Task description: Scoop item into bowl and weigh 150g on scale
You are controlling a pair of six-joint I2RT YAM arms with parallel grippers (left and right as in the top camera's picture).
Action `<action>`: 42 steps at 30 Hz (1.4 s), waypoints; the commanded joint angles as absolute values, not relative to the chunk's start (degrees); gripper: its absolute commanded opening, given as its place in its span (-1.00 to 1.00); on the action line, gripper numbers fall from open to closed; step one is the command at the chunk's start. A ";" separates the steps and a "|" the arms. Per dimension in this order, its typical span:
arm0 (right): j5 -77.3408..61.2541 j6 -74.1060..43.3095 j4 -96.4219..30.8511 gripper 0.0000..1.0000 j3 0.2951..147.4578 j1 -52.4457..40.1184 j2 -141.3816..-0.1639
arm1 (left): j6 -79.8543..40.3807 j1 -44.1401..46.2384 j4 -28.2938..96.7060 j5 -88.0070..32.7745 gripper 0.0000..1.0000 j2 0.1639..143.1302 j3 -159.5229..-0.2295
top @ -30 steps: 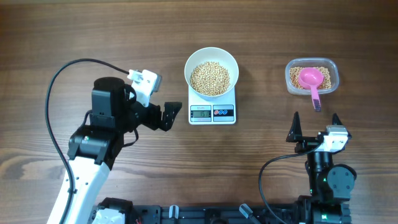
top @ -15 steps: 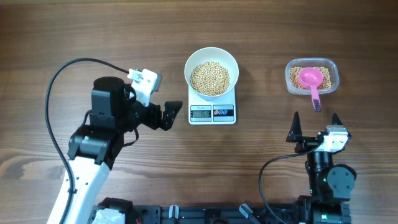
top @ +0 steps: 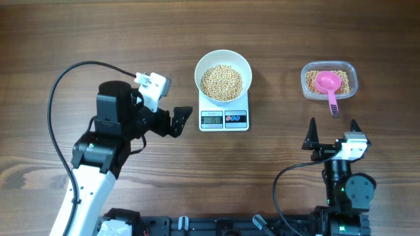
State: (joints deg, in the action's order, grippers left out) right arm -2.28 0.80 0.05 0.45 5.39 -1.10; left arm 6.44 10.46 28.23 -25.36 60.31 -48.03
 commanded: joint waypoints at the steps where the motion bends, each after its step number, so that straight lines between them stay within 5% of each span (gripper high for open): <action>1: -1.26 1.48 0.21 1.00 0.30 5.04 -0.27 | 7.29 10.66 27.90 -26.30 1.00 60.31 -47.35; 42: -1.26 1.45 0.21 0.99 0.30 5.04 -0.27 | 7.27 10.66 26.33 -26.33 1.00 58.17 -47.03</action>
State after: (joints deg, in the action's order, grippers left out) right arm -2.28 0.80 0.05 0.45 5.39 -1.10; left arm 6.44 10.46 26.50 -25.36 58.59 -47.51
